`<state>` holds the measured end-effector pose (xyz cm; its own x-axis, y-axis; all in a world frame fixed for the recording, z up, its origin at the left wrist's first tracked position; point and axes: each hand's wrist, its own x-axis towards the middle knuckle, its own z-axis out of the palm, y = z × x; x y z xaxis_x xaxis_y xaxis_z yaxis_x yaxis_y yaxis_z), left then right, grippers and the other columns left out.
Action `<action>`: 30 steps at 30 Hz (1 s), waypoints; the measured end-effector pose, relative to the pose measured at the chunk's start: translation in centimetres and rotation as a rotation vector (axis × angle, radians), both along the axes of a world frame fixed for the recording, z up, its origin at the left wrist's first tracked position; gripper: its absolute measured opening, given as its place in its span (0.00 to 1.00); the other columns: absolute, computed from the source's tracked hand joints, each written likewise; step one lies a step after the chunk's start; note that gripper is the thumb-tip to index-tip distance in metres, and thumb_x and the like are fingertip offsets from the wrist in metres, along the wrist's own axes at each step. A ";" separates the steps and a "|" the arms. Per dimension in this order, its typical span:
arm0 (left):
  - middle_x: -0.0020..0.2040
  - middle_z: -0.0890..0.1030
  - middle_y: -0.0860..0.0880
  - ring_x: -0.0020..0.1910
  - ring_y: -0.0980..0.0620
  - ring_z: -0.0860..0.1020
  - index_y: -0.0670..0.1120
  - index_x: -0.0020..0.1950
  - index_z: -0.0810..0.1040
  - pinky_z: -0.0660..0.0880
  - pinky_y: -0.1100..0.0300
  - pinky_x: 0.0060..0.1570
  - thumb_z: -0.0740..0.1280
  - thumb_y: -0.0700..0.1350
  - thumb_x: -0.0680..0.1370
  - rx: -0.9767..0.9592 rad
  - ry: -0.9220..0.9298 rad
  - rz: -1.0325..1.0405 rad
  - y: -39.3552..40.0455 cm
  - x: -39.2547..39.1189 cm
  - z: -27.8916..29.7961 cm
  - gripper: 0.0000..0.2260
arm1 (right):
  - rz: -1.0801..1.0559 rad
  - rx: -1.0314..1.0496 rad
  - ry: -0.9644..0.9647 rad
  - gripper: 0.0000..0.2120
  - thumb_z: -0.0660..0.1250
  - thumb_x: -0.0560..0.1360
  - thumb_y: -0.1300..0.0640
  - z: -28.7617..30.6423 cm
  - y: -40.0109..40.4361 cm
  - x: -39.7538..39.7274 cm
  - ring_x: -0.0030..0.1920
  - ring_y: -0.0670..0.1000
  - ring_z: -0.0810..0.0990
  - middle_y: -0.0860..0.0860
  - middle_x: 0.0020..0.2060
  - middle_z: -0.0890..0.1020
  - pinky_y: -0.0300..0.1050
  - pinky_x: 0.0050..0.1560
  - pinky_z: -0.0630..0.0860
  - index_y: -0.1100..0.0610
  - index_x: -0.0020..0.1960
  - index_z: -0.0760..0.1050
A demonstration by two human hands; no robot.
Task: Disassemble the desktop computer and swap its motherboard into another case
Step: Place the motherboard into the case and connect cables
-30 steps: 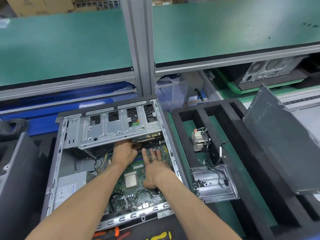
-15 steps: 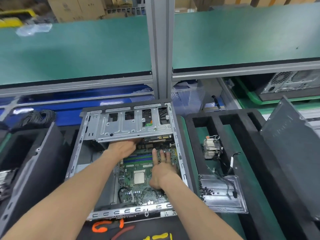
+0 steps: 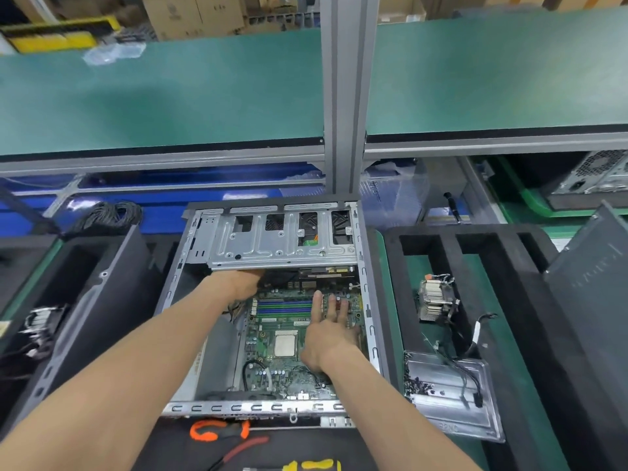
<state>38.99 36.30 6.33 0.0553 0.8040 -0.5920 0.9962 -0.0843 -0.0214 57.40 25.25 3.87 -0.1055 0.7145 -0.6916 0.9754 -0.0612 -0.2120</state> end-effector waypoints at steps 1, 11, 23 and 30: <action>0.76 0.67 0.39 0.75 0.39 0.65 0.41 0.77 0.66 0.60 0.46 0.75 0.55 0.53 0.85 0.004 0.023 -0.049 -0.5 -0.1 0.3 0.24 | 0.003 0.000 -0.005 0.51 0.63 0.80 0.50 0.0 0.0 0.0 0.76 0.68 0.30 0.62 0.75 0.28 0.69 0.74 0.51 0.58 0.73 0.19; 0.42 0.73 0.51 0.40 0.51 0.73 0.47 0.48 0.71 0.74 0.58 0.44 0.62 0.49 0.80 -0.034 -0.061 -0.236 0.5 -0.7 -0.5 0.05 | 0.054 0.236 -0.058 0.46 0.66 0.77 0.54 1.6 0.1 -0.3 0.80 0.66 0.47 0.61 0.80 0.44 0.68 0.75 0.59 0.61 0.81 0.38; 0.53 0.79 0.45 0.50 0.46 0.78 0.44 0.52 0.74 0.73 0.56 0.48 0.62 0.42 0.81 0.200 0.219 -0.714 0.3 -1.8 -0.5 0.03 | 0.304 0.595 0.027 0.19 0.61 0.75 0.62 3.1 3.0 -2.8 0.49 0.60 0.81 0.58 0.49 0.82 0.52 0.45 0.77 0.61 0.65 0.71; 0.50 0.81 0.44 0.40 0.46 0.72 0.44 0.45 0.71 0.70 0.53 0.41 0.59 0.41 0.82 0.243 0.363 -1.050 0.2 -1.3 0.5 0.07 | 0.265 0.473 0.054 0.27 0.62 0.75 0.60 1.7 2.8 -1.6 0.60 0.59 0.77 0.59 0.60 0.80 0.54 0.61 0.78 0.58 0.74 0.67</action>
<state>37.66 36.54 6.84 0.6265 0.5569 -0.5453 0.3674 -0.8280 -0.4236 55.77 28.01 5.58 -0.3507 0.8904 -0.2901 0.9314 0.2993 -0.2071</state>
